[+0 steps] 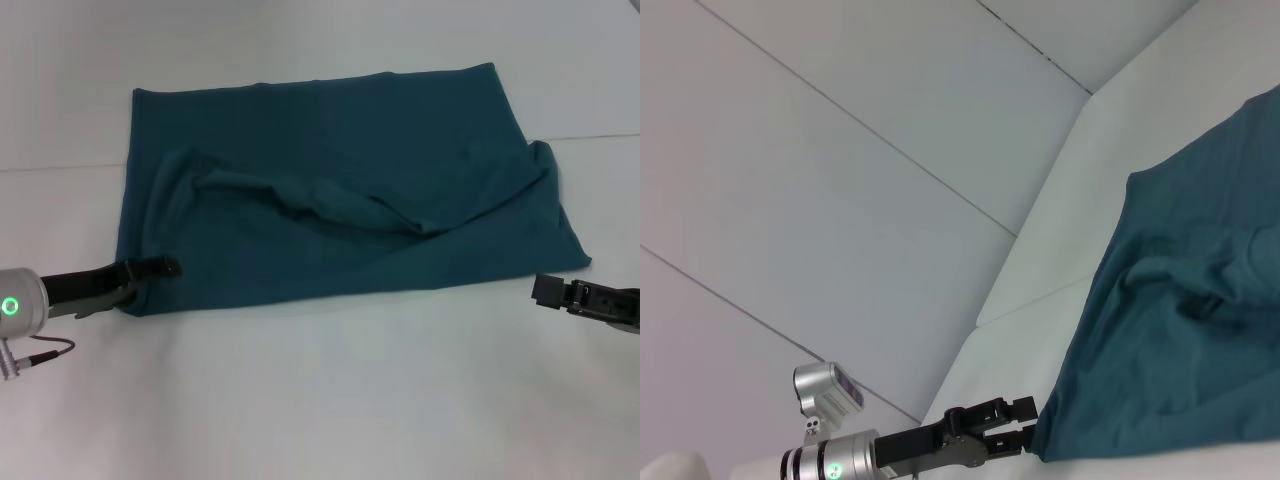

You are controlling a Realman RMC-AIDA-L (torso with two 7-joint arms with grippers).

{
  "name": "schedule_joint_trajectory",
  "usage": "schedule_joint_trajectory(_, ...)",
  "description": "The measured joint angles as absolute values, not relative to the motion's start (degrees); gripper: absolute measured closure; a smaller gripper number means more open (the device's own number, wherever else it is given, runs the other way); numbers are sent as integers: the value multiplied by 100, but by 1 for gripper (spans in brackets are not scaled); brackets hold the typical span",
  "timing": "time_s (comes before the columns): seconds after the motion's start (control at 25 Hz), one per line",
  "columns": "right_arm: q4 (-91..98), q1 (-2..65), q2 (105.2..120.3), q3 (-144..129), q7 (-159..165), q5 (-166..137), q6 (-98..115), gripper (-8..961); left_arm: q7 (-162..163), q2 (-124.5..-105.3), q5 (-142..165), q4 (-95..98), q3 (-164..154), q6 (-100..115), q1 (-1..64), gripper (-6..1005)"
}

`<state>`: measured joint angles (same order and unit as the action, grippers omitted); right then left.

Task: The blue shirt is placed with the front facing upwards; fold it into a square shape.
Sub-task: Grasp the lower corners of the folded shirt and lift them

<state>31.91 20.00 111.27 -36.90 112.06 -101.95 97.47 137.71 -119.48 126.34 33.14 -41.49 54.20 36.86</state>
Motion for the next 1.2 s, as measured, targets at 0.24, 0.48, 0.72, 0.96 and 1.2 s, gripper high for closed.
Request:
schedule_joint_trajectory(0.24, 3191, 1995, 11126, -3666, 11198, -10195, 9736, 24, 13780, -11944, 12622, 3322, -4149, 5414, 3689, 159)
schedule_joint_trajectory(0.48, 3191, 1995, 11132, -3665, 11197, -10195, 9738, 24, 13787, -11940, 12594, 3334, -4106, 5382, 3695, 160)
schedule_joint_trajectory(0.72, 3191, 2010, 11136, -3665, 11197, -10195, 9732, 24, 13832, -11918, 12621, 3321, -4134, 5331, 3712, 160)
schedule_joint_trajectory(0.96, 3190, 2029, 11136, -3665, 11197, -10195, 9723, 24, 13870, -11910, 12629, 3317, -4137, 5305, 3713, 160)
schedule_joint_trajectory(1.2, 3190, 2021, 11136, -3665, 11197, -10195, 9722, 24, 13893, -11909, 12630, 3305, -4133, 5305, 3692, 160)
